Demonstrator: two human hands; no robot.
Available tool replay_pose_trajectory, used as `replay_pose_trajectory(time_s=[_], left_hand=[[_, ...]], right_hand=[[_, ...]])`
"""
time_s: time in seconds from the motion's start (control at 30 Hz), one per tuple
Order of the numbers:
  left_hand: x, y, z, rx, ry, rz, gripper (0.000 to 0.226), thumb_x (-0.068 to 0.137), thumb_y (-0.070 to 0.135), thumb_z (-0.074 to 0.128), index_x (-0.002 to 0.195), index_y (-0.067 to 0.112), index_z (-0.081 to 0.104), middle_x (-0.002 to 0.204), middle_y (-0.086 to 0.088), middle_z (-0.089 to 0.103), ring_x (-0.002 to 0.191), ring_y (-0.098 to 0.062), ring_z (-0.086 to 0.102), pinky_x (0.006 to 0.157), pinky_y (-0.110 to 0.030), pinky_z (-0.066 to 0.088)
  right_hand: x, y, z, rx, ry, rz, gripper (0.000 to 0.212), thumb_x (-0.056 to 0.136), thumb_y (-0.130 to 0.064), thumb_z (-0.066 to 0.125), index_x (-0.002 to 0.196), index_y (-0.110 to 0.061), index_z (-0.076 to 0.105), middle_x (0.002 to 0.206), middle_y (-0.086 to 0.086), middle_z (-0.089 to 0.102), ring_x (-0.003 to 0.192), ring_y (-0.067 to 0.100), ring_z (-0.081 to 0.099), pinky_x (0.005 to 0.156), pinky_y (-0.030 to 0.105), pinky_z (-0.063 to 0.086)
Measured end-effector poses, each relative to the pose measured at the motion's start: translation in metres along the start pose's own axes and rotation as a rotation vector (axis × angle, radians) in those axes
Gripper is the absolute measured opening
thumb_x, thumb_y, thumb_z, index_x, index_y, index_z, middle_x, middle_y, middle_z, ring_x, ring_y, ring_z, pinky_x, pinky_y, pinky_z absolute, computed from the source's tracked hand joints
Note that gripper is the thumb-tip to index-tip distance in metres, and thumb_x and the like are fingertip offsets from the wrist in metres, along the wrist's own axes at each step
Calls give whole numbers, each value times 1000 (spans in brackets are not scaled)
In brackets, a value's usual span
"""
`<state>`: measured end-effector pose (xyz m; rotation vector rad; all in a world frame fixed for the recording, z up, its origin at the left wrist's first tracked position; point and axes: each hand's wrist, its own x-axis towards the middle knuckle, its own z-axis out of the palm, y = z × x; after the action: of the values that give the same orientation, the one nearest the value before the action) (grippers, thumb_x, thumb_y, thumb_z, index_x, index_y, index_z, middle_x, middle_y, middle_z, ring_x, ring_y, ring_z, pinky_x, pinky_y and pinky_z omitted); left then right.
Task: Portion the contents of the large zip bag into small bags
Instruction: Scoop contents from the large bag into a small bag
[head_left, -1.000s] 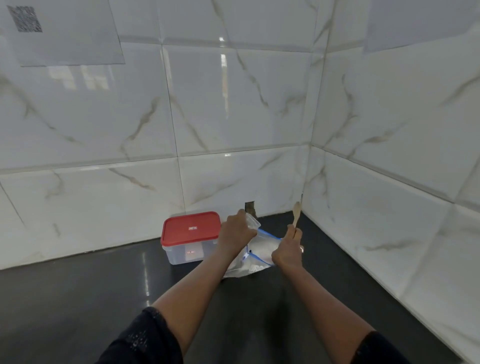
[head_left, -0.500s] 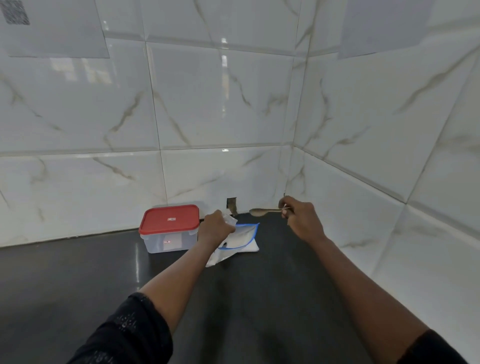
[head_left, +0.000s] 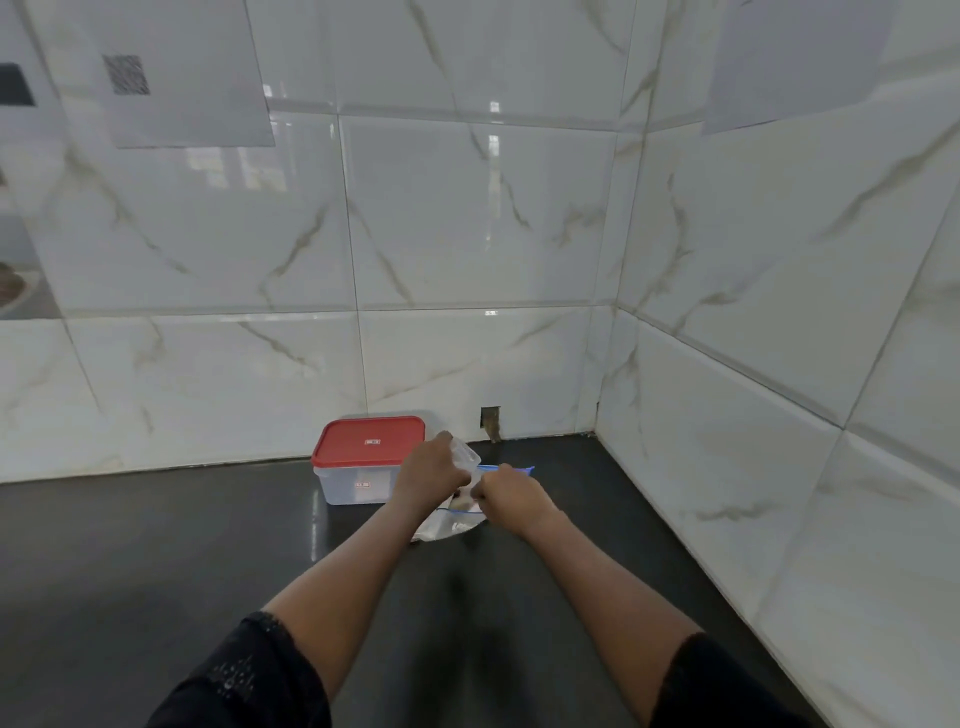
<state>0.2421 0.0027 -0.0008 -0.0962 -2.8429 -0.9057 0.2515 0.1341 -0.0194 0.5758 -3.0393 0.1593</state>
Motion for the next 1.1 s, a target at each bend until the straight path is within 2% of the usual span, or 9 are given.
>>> replay_pose_trajectory(time_s=[0.17, 0.23, 0.33, 0.4, 0.6, 0.7, 0.8, 0.9, 1.1], left_hand=[[0, -11, -16, -35, 30, 51, 35, 68, 10, 62, 101, 6, 51, 93, -11, 63, 78, -25, 56, 64, -33, 43], [3, -16, -21, -43, 51, 69, 40, 69, 8, 62, 108, 7, 51, 95, -12, 64, 79, -25, 57, 63, -31, 42], [9, -17, -28, -92, 124, 90, 44, 74, 10, 66, 114, 10, 49, 103, -9, 64, 88, -26, 59, 66, -27, 41], [10, -17, -29, -96, 136, 130, 44, 75, 16, 69, 114, 12, 49, 105, -8, 64, 92, -26, 59, 67, -26, 40], [4, -38, -12, -48, 97, 131, 47, 75, 17, 70, 117, 9, 49, 109, -13, 64, 95, -29, 59, 74, -31, 44], [2, -43, -8, -58, 117, 121, 49, 75, 17, 70, 118, 10, 49, 108, -12, 63, 95, -28, 58, 74, -31, 44], [0, -42, -2, -12, 76, 186, 50, 74, 21, 72, 117, 11, 50, 106, -13, 63, 94, -28, 58, 74, -33, 45], [-2, -44, 3, -63, 70, 198, 50, 73, 22, 74, 116, 9, 52, 107, -11, 65, 95, -27, 59, 73, -29, 43], [0, -45, -1, -58, 29, 217, 53, 72, 20, 75, 119, 7, 54, 112, -12, 65, 99, -27, 59, 73, -23, 37]], right_hand=[[22, -18, 4, 30, 30, 73, 30, 91, 3, 43, 113, -2, 62, 95, 16, 58, 112, 29, 53, 88, 35, 43], [29, -24, 3, 42, 34, 89, 26, 89, 2, 45, 106, -4, 64, 108, 17, 61, 111, 27, 54, 79, 34, 41], [39, -31, 0, 126, 158, 120, 16, 86, -4, 48, 85, -17, 58, 106, 15, 67, 85, 16, 52, 67, 26, 27], [42, -33, 3, 182, 215, 147, 20, 89, -6, 47, 92, -13, 65, 105, 13, 68, 81, 13, 48, 67, 25, 28], [16, -39, 32, 128, 115, 129, 33, 95, 0, 37, 120, -4, 58, 112, 12, 63, 106, 25, 59, 84, 34, 47], [-5, -40, 44, 21, -4, 0, 30, 93, 0, 38, 117, 1, 56, 113, 20, 62, 105, 36, 60, 81, 42, 50], [-13, -41, 50, -5, -108, 30, 28, 94, -1, 40, 115, 3, 57, 115, 21, 61, 105, 36, 60, 84, 43, 50], [-8, -47, 41, 215, -36, 276, 30, 95, -2, 42, 121, 1, 56, 124, 18, 58, 115, 29, 56, 94, 35, 46], [14, -63, 26, 896, 98, 773, 33, 98, -5, 36, 127, 0, 53, 131, 14, 55, 120, 24, 54, 92, 26, 44]])
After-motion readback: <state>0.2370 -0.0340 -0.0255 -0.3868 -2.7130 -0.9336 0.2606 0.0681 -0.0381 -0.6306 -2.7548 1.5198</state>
